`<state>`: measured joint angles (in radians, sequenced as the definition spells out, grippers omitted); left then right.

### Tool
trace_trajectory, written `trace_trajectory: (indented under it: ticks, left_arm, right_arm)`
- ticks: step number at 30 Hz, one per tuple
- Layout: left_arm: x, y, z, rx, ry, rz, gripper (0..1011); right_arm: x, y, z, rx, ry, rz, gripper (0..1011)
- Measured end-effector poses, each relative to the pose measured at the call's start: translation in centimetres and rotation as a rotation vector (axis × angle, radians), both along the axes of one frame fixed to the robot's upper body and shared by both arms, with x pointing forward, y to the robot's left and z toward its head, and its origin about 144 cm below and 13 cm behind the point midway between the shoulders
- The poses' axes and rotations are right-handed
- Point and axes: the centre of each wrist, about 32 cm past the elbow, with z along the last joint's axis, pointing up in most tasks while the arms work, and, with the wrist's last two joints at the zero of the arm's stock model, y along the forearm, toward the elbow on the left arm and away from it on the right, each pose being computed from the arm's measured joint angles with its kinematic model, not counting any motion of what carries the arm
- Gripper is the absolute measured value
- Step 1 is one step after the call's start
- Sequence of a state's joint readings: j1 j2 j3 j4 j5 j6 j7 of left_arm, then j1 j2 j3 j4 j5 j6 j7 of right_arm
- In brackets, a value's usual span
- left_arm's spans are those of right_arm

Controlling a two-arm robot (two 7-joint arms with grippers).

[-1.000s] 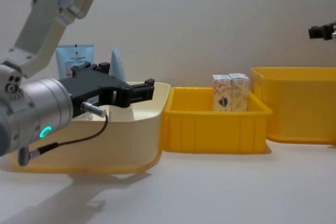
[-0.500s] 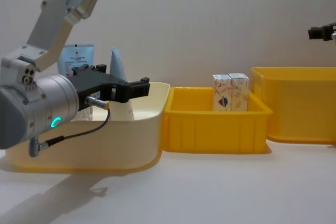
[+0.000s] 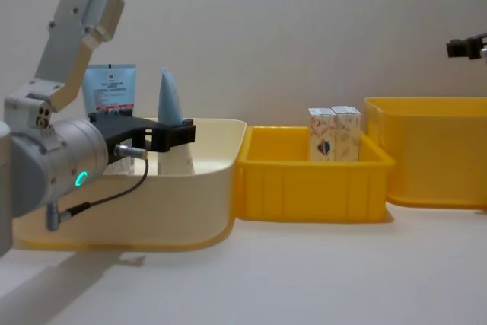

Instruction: Bimanual collaborative sorting of washing and personal care products

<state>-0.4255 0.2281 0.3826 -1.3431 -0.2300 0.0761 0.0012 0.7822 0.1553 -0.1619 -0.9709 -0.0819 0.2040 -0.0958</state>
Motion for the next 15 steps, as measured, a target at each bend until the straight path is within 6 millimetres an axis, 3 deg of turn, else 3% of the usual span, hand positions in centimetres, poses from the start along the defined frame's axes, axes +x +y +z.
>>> trace_trajectory:
  ticks: [15]
  left_arm:
    - [2.4,-0.5,-0.1,-0.029,0.024,-0.065,1002]
  right_arm:
    - [0.0,0.0,0.0,0.000,0.000,0.000,1001]
